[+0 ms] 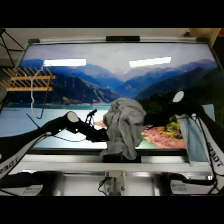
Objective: Fold the shirts.
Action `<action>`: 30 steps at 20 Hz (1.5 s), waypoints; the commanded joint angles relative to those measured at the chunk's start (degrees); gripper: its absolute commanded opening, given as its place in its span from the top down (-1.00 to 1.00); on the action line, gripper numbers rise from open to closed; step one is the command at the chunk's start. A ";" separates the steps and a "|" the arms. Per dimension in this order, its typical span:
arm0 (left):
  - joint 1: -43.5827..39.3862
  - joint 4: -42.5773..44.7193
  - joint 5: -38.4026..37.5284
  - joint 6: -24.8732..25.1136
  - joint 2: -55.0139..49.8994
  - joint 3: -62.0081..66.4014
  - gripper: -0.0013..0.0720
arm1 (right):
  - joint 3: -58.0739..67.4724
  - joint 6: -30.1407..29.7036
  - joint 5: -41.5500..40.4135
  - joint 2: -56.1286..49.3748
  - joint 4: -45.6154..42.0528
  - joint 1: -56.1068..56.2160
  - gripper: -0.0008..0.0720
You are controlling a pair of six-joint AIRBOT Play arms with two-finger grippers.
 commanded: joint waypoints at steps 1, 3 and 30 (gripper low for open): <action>-0.22 -3.80 3.67 0.39 -0.33 -0.07 0.50 | -0.02 0.00 -4.50 -0.83 -0.48 3.32 -0.90; -0.20 -4.02 4.22 1.51 -0.31 0.28 0.87 | -0.02 -0.02 -6.34 -0.90 -0.57 4.55 -0.90; 26.64 3.78 28.28 21.40 49.37 50.58 0.88 | 32.54 5.62 -34.16 52.78 2.64 7.91 0.79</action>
